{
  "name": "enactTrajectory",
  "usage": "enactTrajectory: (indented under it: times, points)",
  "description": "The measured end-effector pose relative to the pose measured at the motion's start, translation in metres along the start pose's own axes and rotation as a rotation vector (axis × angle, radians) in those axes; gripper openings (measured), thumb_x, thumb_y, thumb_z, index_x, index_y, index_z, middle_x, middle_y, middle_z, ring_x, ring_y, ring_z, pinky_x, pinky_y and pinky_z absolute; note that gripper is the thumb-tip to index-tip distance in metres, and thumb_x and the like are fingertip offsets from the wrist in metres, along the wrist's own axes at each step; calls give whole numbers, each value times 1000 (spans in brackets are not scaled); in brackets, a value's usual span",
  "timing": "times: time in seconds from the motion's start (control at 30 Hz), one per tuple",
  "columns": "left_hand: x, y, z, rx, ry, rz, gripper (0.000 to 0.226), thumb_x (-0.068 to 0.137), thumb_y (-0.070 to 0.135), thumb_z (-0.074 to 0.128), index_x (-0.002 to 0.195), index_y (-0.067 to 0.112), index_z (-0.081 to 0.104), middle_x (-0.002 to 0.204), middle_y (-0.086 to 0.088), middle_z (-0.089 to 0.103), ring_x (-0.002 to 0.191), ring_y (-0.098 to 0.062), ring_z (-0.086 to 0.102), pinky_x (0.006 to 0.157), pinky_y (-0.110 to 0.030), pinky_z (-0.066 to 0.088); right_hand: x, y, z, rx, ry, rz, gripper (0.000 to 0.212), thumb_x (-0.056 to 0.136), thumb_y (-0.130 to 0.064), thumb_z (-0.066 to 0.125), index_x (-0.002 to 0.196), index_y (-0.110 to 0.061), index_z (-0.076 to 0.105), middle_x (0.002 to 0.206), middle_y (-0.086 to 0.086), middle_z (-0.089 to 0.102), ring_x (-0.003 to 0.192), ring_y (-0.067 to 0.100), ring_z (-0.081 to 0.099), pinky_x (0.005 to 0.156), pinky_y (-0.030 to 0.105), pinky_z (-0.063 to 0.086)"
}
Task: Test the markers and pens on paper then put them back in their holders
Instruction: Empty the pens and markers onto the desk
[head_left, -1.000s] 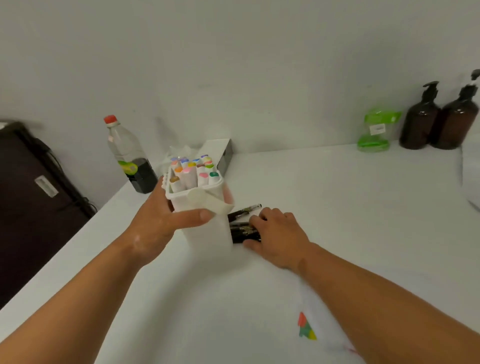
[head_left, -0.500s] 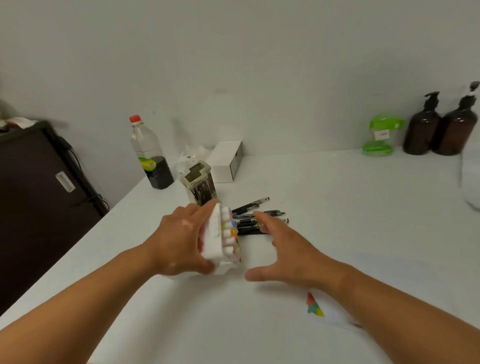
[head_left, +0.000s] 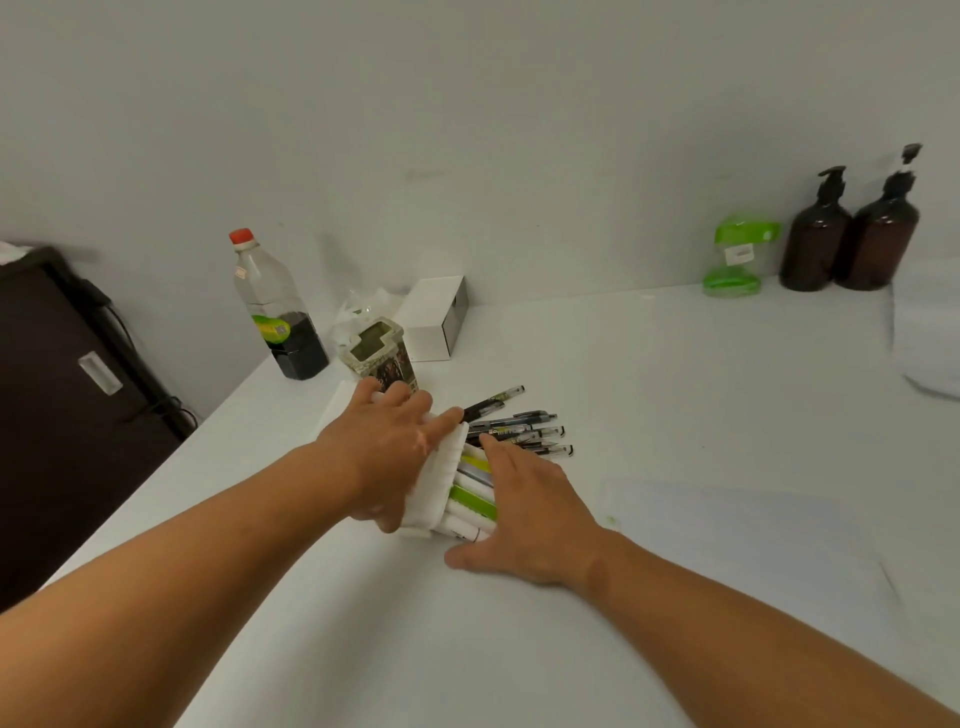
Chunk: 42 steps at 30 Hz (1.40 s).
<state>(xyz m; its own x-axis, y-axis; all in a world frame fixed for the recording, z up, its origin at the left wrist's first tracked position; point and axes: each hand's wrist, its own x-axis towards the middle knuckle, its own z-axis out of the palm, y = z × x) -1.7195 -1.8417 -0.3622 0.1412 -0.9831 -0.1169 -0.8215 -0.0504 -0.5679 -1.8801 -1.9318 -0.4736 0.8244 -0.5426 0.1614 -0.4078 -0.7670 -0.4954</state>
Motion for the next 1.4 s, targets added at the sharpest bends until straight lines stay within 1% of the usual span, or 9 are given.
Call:
enactTrajectory:
  times: [0.23, 0.5, 0.67, 0.77, 0.9, 0.97, 1.13, 1.27, 1.4]
  points:
    - [9, 0, 6, -169, -70, 28, 132, 50, 72, 73, 153, 34, 0, 133, 2, 39, 117, -22, 35, 106, -44, 29, 12, -12, 5, -146, 116, -72, 108, 58, -84, 59, 140, -17, 37, 131, -3, 49, 123, 21, 46, 111, 47, 34]
    - [0, -41, 9, -329, -216, 26, 127, 55, 61, 81, 155, 38, 6, 136, 8, 40, 122, -19, 37, 111, -41, 30, 30, -2, -14, -177, -66, -109, 93, 64, -61, 72, 140, -27, 30, 121, 0, 57, 106, 25, 57, 90, 43, 52]
    - [2, -36, 18, -427, -236, 32, 126, 58, 57, 86, 155, 37, 9, 136, 6, 42, 120, -18, 39, 108, -38, 35, 31, -14, -7, -214, -60, -154, 102, 56, -79, 64, 136, -24, 33, 128, -2, 52, 114, 23, 50, 100, 45, 44]
    - [6, -30, 23, -490, -183, 25, 124, 58, 55, 87, 155, 34, 12, 131, 6, 44, 116, -17, 39, 103, -35, 37, 39, -24, 0, -220, -3, -136, 87, 58, -72, 67, 124, -21, 41, 112, -2, 56, 99, 23, 54, 89, 46, 48]
    - [3, -44, 28, -553, -201, 21, 126, 57, 51, 89, 155, 34, 12, 133, 7, 44, 117, -17, 42, 104, -35, 40, 48, -16, -10, -255, -18, -169, 76, 60, -57, 68, 124, -28, 39, 102, -2, 58, 89, 24, 58, 72, 39, 50]
    - [-2, -54, 30, -518, -220, 12, 127, 57, 52, 88, 156, 35, 10, 137, 6, 43, 120, -18, 41, 107, -39, 40, 47, -8, -14, -276, -53, -166, 81, 62, -56, 68, 131, -29, 35, 106, 0, 59, 93, 26, 59, 74, 41, 52]
    - [-1, -52, 33, -453, -193, 10, 128, 57, 55, 87, 156, 34, 9, 139, 5, 42, 121, -20, 39, 104, -34, 36, 41, -21, -10, -293, -53, -162, 96, 61, -77, 58, 137, -23, 36, 127, 3, 55, 115, 28, 52, 98, 50, 44]
    - [1, -47, 40, -509, -156, 10, 129, 55, 54, 88, 155, 34, 9, 136, 6, 43, 119, -18, 40, 103, -32, 37, 45, -41, 4, -302, -21, -135, 81, 64, -68, 65, 124, -19, 41, 115, 3, 57, 104, 27, 55, 92, 50, 46]
    - [-13, -69, 58, -606, -160, -40, 128, 51, 53, 88, 153, 38, 11, 130, 10, 44, 117, -16, 40, 104, -38, 42, 52, -35, -1, -359, -46, -139, 71, 68, -57, 63, 129, -26, 45, 113, 3, 55, 102, 29, 55, 87, 48, 45]
